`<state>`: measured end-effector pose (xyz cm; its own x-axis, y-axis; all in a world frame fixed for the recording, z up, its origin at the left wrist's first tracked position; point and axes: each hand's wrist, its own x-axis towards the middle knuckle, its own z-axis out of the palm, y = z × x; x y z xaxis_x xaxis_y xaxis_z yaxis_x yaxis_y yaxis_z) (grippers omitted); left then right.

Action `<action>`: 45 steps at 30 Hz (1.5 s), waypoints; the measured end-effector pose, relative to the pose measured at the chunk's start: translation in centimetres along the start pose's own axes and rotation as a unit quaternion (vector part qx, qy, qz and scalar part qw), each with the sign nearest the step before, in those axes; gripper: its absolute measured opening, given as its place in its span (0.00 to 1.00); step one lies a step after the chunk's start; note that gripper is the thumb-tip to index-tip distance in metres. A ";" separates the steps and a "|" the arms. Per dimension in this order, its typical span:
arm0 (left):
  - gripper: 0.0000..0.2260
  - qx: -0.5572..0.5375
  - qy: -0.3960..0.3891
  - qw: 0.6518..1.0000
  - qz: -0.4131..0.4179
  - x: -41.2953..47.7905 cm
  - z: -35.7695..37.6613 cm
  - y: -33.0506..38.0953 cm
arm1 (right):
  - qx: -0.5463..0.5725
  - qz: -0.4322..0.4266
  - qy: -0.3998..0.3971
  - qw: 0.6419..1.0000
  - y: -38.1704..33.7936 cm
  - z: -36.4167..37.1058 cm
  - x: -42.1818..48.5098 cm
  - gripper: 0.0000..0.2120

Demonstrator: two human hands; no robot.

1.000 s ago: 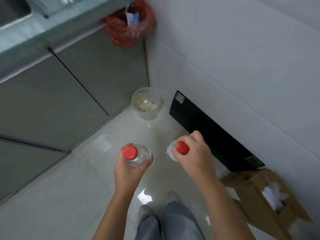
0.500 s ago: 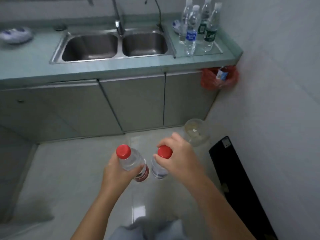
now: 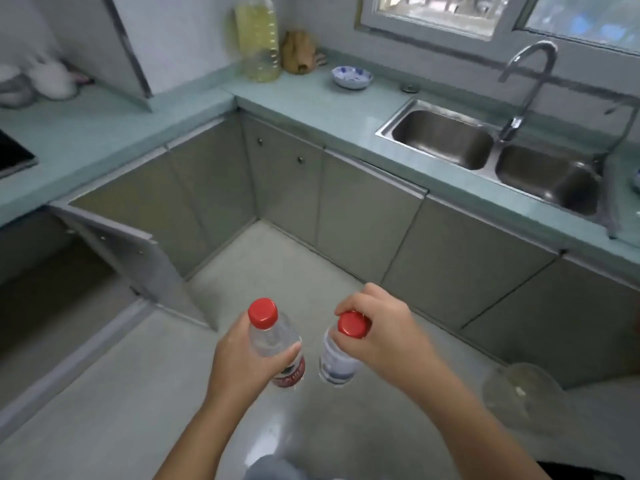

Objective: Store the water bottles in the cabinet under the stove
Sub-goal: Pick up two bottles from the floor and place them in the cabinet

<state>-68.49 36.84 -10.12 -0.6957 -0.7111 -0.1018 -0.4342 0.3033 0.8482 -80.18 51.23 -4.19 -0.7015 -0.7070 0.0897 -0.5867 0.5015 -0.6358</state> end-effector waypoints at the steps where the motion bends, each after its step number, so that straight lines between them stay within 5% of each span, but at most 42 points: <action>1: 0.18 -0.002 0.021 1.000 -0.014 0.3 -1.6 -1.0 | -0.001 -0.012 -0.016 1.000 -1.3 1.0 1.1 0.08; 15: 0.20 -0.067 0.267 0.937 -0.217 0.5 -19.4 -13.6 | 0.041 -0.201 -0.232 0.951 -18.2 18.9 13.3 0.07; 32: 0.11 -0.127 0.482 0.771 -0.397 8.0 -32.0 -20.3 | 0.040 -0.360 -0.419 0.833 -34.8 37.1 28.0 0.10; 38: 0.16 -0.121 0.477 0.771 -0.404 10.1 -36.7 -25.7 | 0.033 -0.343 -0.423 0.838 -38.3 43.4 30.1 0.10; 45: 0.27 -0.094 0.390 0.834 -0.380 13.9 -43.3 -37.7 | 0.026 -0.255 -0.381 0.888 -40.6 54.0 31.4 0.11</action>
<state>-36.98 -11.90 -21.01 0.3535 -0.8713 -0.3404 -0.4312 -0.4748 0.7673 -56.50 -18.23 -16.90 0.1389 -0.9779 -0.1561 -0.7157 0.0099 -0.6983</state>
